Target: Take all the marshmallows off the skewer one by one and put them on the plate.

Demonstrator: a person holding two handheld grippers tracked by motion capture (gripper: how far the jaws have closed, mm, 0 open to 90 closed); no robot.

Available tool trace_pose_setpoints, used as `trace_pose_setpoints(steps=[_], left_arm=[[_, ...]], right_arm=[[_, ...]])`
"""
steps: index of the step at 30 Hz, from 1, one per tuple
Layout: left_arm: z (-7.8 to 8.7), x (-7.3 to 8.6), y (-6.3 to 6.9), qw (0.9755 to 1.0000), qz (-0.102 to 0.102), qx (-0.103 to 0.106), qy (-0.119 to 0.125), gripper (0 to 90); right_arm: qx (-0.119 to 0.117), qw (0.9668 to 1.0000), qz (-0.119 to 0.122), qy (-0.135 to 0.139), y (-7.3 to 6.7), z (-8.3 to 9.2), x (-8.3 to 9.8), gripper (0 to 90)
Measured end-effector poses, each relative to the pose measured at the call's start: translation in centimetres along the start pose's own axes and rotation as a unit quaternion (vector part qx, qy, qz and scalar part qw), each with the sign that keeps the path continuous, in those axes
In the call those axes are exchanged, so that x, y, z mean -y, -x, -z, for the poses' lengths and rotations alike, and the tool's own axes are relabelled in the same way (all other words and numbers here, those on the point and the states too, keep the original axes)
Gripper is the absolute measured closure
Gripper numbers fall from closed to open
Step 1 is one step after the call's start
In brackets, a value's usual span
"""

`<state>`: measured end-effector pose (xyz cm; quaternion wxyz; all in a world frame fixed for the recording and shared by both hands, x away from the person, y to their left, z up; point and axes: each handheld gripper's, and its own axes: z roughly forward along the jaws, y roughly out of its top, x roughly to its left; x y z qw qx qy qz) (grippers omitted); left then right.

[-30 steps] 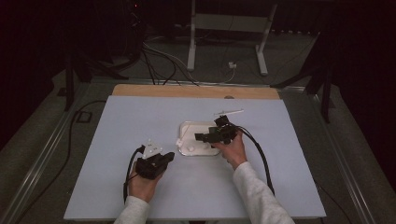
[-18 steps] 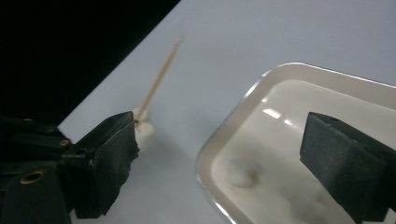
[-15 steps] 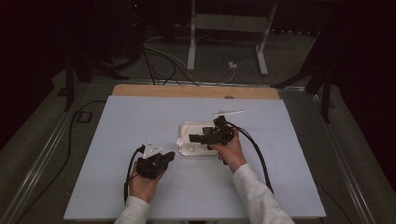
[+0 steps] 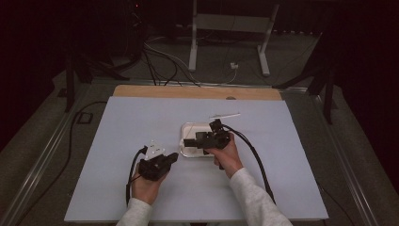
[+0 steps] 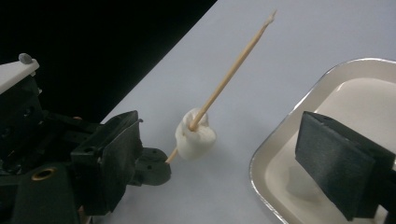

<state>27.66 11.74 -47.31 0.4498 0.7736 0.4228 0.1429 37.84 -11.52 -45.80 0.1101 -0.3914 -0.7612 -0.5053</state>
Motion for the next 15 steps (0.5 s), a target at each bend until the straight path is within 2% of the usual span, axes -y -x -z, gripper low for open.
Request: trace_pose_setpoints(steps=[15], left_arm=[[0.1,-0.2,0.2,0.9999,0.008,0.007,0.007,90.0]], right_arm=[[-0.029,0.9993,-0.019,-0.013,-0.4,-1.2,0.5,25.7]])
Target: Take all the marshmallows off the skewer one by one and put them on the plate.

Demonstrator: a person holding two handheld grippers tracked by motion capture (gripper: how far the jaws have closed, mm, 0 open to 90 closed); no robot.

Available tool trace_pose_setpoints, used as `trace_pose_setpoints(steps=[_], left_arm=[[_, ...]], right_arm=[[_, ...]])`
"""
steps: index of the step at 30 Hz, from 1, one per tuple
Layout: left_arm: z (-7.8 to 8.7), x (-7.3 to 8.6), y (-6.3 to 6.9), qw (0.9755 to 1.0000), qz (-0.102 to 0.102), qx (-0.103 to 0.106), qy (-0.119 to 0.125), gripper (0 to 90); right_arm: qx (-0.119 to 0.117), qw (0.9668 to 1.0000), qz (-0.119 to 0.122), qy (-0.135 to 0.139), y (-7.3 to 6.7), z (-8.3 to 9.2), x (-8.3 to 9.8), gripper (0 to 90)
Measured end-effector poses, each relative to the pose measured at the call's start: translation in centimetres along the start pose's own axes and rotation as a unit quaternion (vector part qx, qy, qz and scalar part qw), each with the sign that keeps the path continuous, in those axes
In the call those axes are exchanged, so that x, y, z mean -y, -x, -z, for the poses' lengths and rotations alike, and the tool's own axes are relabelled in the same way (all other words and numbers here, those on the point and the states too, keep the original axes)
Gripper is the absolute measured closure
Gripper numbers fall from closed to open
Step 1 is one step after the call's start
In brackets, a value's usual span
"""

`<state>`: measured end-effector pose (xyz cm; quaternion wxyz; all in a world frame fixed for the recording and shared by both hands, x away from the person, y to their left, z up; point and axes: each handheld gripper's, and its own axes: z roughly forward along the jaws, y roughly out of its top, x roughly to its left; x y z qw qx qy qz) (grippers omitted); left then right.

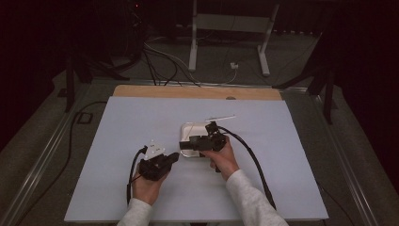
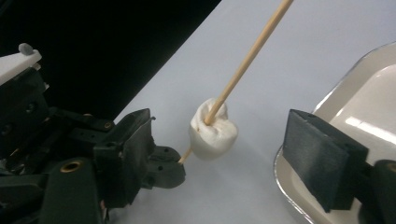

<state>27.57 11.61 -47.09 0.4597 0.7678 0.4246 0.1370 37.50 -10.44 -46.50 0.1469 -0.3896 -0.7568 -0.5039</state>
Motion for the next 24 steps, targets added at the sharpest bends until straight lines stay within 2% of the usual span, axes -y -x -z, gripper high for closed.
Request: trace_pose_setpoints(steps=[5,11,20,24], left_arm=[[-0.01,0.0,0.05,1.0,0.001,0.0,0.002,90.0],[0.02,0.02,0.0,1.0,0.006,0.004,0.006,90.0],[-0.12,0.11,0.0,0.9999,0.006,0.007,0.005,90.0],[-0.11,0.11,-0.02,0.9999,0.003,0.009,0.005,90.0]], right_arm=[[-0.013,0.9999,-0.001,-0.009,-0.08,-0.36,0.19,34.0],[-0.03,0.9992,-0.015,-0.02,0.06,-0.79,0.4,46.5],[-0.036,0.9984,-0.029,-0.031,0.26,-1.0,0.53,69.1],[-0.044,0.998,-0.036,-0.027,0.38,-0.79,0.45,75.1]])
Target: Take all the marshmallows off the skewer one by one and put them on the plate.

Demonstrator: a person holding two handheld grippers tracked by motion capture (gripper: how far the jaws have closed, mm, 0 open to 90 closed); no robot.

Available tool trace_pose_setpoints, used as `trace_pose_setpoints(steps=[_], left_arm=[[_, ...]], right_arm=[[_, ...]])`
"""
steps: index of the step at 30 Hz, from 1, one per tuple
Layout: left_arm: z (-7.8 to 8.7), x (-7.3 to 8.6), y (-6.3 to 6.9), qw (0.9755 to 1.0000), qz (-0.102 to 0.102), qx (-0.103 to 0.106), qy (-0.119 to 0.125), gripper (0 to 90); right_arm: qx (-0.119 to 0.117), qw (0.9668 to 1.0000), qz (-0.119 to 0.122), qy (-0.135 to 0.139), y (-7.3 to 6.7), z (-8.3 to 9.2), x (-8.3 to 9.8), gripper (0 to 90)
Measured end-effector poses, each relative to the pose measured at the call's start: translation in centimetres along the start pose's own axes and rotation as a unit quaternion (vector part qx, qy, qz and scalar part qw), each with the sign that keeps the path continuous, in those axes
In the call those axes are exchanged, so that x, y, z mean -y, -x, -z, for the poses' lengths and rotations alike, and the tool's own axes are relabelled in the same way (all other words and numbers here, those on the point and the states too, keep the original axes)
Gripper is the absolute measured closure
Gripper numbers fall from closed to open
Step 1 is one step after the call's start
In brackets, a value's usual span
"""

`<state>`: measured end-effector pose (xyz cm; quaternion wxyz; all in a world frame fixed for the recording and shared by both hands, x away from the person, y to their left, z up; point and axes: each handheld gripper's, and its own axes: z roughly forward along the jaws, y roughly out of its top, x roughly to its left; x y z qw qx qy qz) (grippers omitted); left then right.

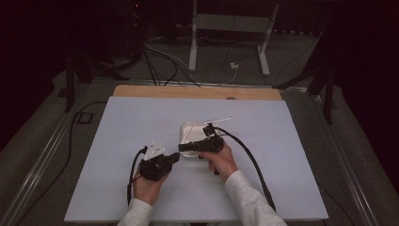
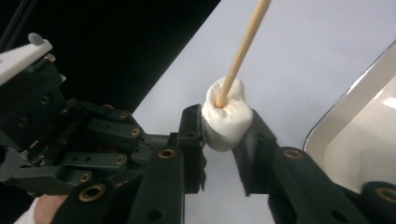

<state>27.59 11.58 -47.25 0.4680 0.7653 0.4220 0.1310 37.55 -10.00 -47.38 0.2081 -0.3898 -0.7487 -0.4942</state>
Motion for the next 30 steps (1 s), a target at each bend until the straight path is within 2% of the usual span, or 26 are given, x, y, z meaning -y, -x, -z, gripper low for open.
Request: trace_pose_setpoints(steps=[20,22,25,27,30], left_arm=[[0.1,-0.1,0.2,0.9998,-0.02,0.002,-0.004,90.0],[0.0,0.1,0.2,0.9994,-0.031,-0.003,-0.013,90.0],[-0.1,0.4,0.2,0.9992,-0.036,0.004,-0.015,90.0],[-0.2,0.2,0.6,0.9989,-0.044,0.011,-0.011,90.0],[-0.4,0.1,0.9,0.9986,-0.049,0.016,-0.008,90.0]], right_arm=[[-0.002,0.9997,-0.011,0.022,0.0,1.2,-0.6,78.5],[0.003,0.999,-0.019,0.041,0.1,1.9,-0.8,79.2],[0.003,0.9962,-0.038,0.079,0.8,3.9,-1.6,79.9],[0.008,0.9964,-0.03,0.079,0.8,5.1,-2.1,79.7],[0.018,0.9967,-0.018,0.078,0.5,5.8,-2.3,79.5]])
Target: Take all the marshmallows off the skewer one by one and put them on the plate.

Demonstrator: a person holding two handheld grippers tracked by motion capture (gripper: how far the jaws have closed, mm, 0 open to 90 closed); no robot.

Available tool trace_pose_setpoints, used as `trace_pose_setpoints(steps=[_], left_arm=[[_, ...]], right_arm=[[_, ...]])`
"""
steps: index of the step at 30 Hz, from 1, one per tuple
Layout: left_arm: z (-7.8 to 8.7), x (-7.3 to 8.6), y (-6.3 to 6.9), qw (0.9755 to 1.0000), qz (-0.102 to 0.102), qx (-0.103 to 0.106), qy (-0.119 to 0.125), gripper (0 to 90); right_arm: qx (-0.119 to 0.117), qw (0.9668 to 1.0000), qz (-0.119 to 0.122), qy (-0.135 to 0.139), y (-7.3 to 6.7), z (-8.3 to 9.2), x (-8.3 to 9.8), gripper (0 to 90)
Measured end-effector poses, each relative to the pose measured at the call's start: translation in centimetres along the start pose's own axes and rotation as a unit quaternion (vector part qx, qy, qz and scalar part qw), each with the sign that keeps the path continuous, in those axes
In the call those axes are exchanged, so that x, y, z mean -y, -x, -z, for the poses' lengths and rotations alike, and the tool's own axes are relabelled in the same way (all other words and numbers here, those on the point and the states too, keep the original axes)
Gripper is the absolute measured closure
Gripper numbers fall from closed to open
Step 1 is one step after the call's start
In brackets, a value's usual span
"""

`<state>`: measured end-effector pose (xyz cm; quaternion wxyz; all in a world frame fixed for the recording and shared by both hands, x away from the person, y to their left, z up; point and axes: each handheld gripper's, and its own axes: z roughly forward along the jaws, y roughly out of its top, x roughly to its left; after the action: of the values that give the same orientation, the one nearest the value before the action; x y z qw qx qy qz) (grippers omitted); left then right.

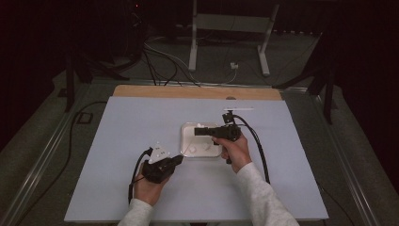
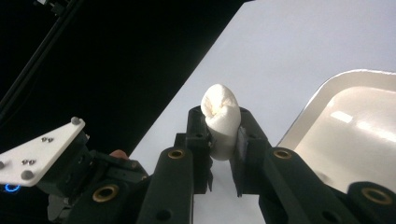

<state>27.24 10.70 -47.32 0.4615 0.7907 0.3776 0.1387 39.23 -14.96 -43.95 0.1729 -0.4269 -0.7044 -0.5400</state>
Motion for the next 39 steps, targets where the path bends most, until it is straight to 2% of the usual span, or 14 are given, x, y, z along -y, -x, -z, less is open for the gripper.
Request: trace_pose_setpoints(steps=[4,15,17,18,19,20,22,29,35,39], left_arm=[[0.1,0.1,0.0,1.0,-0.002,-0.001,-0.002,90.0],[0.4,0.1,-0.2,1.0,-0.008,0.0,-0.002,90.0],[0.4,0.4,-0.2,0.9997,-0.018,-0.005,-0.015,90.0],[0.4,0.6,-0.3,0.9998,-0.011,-0.002,-0.014,90.0],[0.4,0.7,-0.4,0.9999,-0.003,0.001,-0.011,90.0],[0.4,0.6,-0.5,1.0,-0.002,0.0,-0.01,90.0],[0.3,0.6,-0.4,1.0,-0.002,-0.002,-0.009,90.0],[0.4,0.5,-0.5,0.9999,0.006,-0.011,-0.007,90.0],[0.6,0.5,-0.7,0.9998,0.014,-0.014,-0.002,90.0],[0.6,0.4,-0.8,0.9997,0.019,-0.016,0.0,90.0]], right_arm=[[0.003,0.9999,-0.013,0.004,0.5,0.0,-0.1,79.0],[0.009,0.9996,-0.021,0.017,0.8,0.4,-0.6,79.0],[0.023,0.9987,-0.022,0.04,0.9,1.1,-0.9,79.9],[0.023,0.9977,-0.031,0.055,1.1,1.7,-1.2,80.0],[0.028,0.9973,-0.027,0.062,1.3,2.3,-1.5,79.9],[0.04,0.9973,-0.017,0.06,1.2,2.8,-1.7,79.9],[0.049,0.9976,-0.002,0.05,1.1,3.3,-1.7,79.7],[0.086,0.9956,0.026,0.027,1.2,2.5,-1.2,78.1],[0.13,0.9904,0.046,0.011,1.4,2.0,-1.0,76.2],[0.151,0.9868,0.058,0.0,1.7,1.5,-0.7,74.2]])
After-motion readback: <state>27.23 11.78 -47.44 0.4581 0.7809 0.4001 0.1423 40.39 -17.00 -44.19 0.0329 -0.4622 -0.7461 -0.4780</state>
